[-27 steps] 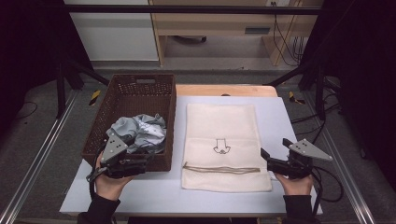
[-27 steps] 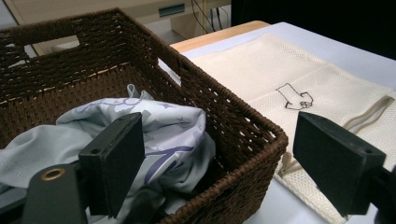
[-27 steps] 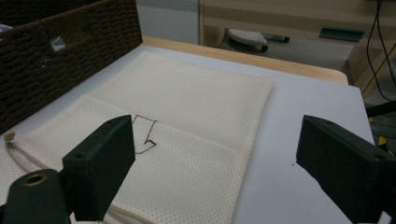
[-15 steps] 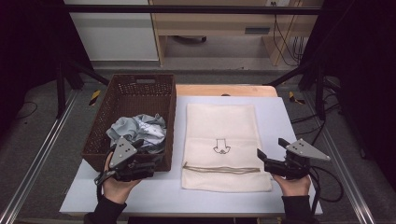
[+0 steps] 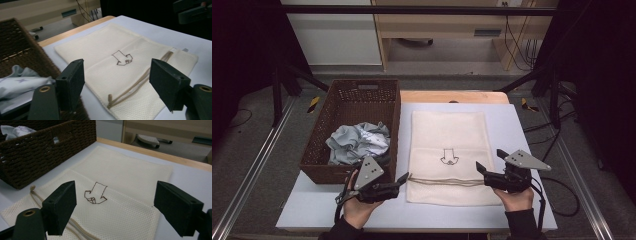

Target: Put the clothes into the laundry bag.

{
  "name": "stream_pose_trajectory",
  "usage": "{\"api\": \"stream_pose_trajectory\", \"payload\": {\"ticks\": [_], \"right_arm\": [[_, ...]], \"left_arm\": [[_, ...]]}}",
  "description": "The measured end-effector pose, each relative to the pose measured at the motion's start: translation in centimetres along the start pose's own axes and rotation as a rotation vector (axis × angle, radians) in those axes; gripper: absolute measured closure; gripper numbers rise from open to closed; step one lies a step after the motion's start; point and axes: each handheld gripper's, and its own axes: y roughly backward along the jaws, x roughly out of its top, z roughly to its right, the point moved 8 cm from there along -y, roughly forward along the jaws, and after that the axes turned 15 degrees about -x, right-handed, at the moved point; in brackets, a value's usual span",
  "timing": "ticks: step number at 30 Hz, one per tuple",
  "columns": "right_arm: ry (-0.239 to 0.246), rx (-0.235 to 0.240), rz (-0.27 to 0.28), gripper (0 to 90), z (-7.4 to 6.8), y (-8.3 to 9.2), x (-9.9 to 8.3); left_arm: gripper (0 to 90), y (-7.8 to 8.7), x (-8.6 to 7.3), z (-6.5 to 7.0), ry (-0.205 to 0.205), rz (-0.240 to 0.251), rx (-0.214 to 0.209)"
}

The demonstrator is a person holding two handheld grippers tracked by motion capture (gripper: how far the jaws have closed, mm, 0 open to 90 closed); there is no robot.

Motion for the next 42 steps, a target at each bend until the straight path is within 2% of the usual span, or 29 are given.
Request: {"api": "stream_pose_trajectory", "payload": {"ticks": [8,11,14,15,17,23,28,29,35,42], "right_arm": [[0.027,0.012,-0.043,21.5,-1.6,-1.2,-0.7],[0.044,0.019,-0.057,23.1,-2.2,-1.6,-1.0],[0.062,0.032,-0.074,25.6,-2.9,-1.9,-1.5],[0.062,0.032,-0.074,25.6,-2.9,-1.9,-1.5],[0.074,0.037,-0.090,26.4,-3.3,-2.3,-2.0],[0.074,0.050,-0.114,30.4,-3.9,-2.9,-2.8],[0.077,0.076,-0.147,34.2,-4.6,-3.5,-3.6],[0.100,0.083,-0.172,36.9,-4.9,-3.9,-4.3],[0.120,0.105,-0.217,43.1,-5.5,-4.6,-5.4],[0.145,0.127,-0.271,50.8,-6.2,-5.4,-6.6]], "left_arm": [[37.8,-2.5,-0.1,1.8,-0.024,-0.027,-0.029],[40.4,-4.5,-0.6,2.3,-0.004,-0.059,-0.065],[44.3,-5.9,-1.3,2.5,0.006,-0.094,-0.070],[45.1,-5.9,-1.3,2.5,0.006,-0.094,-0.070],[47.7,-7.3,-2.5,2.9,0.019,-0.137,-0.089],[56.2,-9.2,-5.1,3.6,0.027,-0.221,-0.111],[66.9,-10.0,-6.0,3.8,0.022,-0.255,-0.117],[69.1,-10.3,-6.4,3.9,0.032,-0.263,-0.128],[80.0,-11.3,-7.5,4.4,0.037,-0.306,-0.149],[84.7,-11.8,-8.5,4.5,0.045,-0.334,-0.149]]}}
